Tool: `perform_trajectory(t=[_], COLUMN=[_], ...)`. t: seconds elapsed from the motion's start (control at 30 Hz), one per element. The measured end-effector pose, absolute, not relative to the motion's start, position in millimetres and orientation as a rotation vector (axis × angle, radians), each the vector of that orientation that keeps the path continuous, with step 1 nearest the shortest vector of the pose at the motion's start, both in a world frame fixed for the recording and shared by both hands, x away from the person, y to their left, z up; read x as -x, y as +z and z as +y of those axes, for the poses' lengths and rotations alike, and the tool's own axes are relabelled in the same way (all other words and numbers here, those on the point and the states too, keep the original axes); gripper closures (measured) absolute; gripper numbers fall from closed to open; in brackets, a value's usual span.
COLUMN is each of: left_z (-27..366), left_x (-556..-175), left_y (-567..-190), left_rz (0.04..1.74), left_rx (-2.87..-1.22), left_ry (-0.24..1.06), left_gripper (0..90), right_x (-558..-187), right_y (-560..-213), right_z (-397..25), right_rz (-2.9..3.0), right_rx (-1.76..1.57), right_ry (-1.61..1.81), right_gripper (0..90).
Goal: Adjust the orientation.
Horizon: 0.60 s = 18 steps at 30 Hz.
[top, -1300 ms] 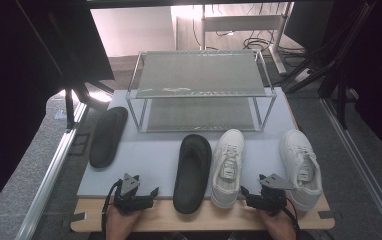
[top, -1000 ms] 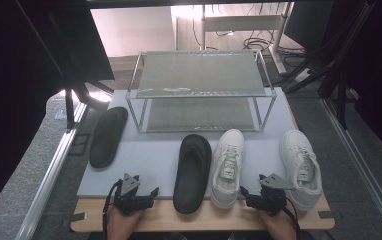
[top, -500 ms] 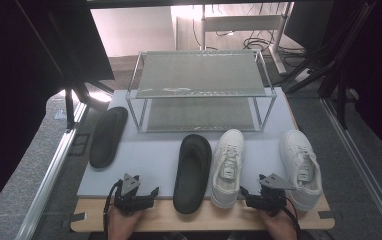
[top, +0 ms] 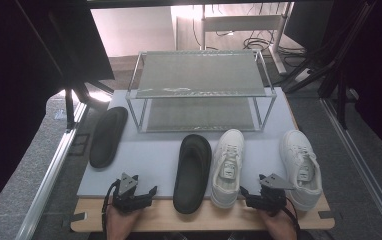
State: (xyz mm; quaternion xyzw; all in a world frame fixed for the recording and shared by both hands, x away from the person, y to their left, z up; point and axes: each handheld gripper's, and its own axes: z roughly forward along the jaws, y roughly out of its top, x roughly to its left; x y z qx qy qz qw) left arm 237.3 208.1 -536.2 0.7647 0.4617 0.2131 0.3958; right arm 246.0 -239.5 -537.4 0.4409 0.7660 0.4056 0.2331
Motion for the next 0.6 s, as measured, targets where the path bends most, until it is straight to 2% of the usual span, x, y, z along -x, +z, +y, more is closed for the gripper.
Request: perform_trajectory(t=[0.6], left_z=[217.7], left_x=[-247.5], left_y=[-523.5], left_rz=[1.173], left_rx=[-1.941], left_ry=[0.575], left_gripper=[21.6], right_x=[-246.1], right_y=[-537.3], right_z=[-239.5], right_rz=[2.105], right_rx=[-1.210], right_ry=[1.114], right_gripper=[15.7])
